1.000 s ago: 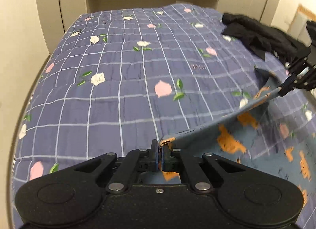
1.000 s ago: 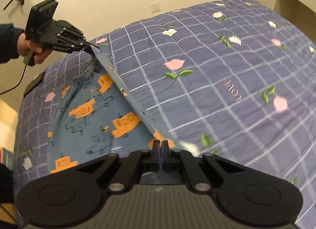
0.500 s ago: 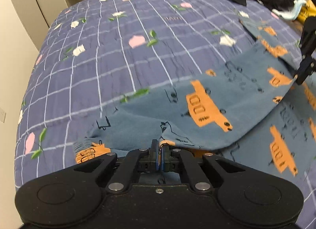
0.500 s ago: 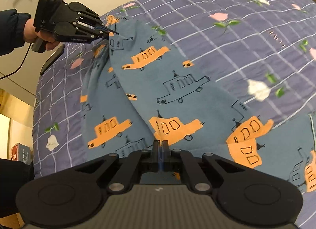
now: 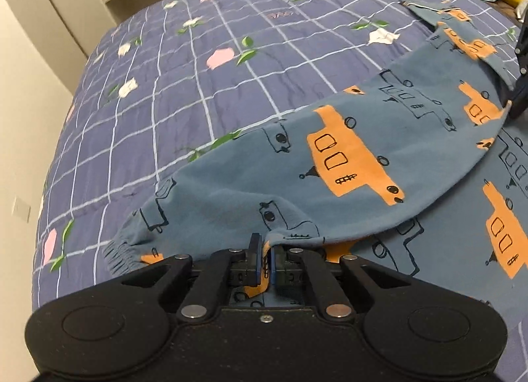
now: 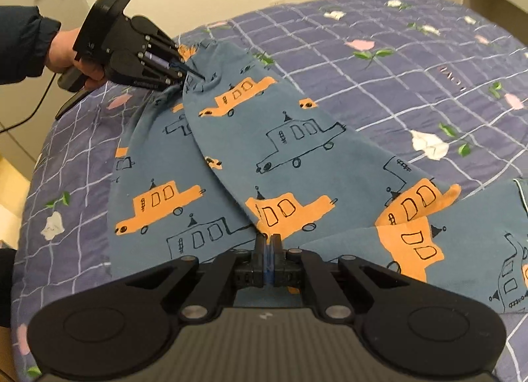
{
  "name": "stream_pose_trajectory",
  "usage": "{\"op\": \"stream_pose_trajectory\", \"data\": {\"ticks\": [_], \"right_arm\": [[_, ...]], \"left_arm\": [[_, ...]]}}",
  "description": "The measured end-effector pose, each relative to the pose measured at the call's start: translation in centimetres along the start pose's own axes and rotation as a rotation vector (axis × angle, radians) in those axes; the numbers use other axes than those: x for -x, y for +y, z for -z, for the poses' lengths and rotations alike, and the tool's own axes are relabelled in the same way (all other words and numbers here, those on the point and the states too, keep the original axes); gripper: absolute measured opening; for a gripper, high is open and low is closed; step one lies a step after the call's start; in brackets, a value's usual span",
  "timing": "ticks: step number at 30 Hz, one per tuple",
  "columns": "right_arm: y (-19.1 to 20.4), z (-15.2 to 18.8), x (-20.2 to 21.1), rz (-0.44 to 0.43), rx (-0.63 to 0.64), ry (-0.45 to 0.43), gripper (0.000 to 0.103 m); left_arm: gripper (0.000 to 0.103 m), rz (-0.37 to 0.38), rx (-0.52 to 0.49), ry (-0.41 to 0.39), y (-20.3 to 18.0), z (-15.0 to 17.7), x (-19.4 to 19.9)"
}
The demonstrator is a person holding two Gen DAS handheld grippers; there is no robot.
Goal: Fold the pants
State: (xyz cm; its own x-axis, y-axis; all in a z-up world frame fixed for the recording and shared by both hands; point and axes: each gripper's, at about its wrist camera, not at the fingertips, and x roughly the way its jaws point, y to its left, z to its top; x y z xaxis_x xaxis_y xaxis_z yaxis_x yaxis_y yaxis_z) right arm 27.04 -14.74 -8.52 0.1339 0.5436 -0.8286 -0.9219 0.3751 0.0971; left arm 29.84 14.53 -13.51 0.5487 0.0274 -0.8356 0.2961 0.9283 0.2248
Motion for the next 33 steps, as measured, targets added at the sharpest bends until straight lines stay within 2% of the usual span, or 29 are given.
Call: {"op": "stream_pose_trajectory", "data": {"ticks": [7,9,14,18,19,20,21,23,25,28,29,33], "right_arm": [[1.1,1.4,0.4,0.075,-0.040,-0.078,0.001],[1.6,1.6,0.5,0.100,-0.040,-0.092,0.001],[3.0,2.5,0.4,0.174,-0.040,-0.151,0.001],[4.7,2.7,0.1,0.270,-0.011,-0.162,0.008],[5.3,2.7,0.2,0.301,-0.020,-0.175,0.016],[5.6,2.8,0.1,0.315,-0.026,-0.178,0.023],[6.0,2.8,-0.2,0.324,-0.023,-0.164,0.025],[6.8,2.5,-0.8,0.360,0.012,-0.132,0.025],[7.0,2.2,-1.0,0.369,0.006,-0.143,0.025],[7.7,1.7,-2.0,0.394,0.075,-0.112,0.025],[7.9,1.5,-2.3,0.405,0.101,-0.106,0.025],[8.1,0.7,-3.3,0.425,0.163,-0.060,0.023]], "left_arm": [[0.004,0.030,0.004,-0.093,0.2,1.5,0.8],[0.005,0.021,-0.017,-0.115,0.0,2.1,0.7],[0.009,-0.022,0.006,-0.205,-0.6,3.7,0.9],[0.034,-0.134,0.015,-0.245,-1.8,4.6,0.9],[0.034,-0.146,0.018,-0.248,-1.9,4.8,0.9],[0.035,-0.145,0.019,-0.250,-1.8,4.8,1.0],[0.035,-0.133,0.027,-0.252,-1.6,4.8,1.1],[0.034,-0.094,0.033,-0.266,-1.0,4.9,1.5],[0.033,-0.072,0.011,-0.271,-0.9,5.0,1.5],[0.022,-0.069,-0.051,-0.278,-1.7,5.2,1.4],[0.017,-0.065,-0.050,-0.278,-1.8,5.2,1.4],[0.016,-0.056,-0.003,-0.295,-2.1,5.0,1.0]]}}
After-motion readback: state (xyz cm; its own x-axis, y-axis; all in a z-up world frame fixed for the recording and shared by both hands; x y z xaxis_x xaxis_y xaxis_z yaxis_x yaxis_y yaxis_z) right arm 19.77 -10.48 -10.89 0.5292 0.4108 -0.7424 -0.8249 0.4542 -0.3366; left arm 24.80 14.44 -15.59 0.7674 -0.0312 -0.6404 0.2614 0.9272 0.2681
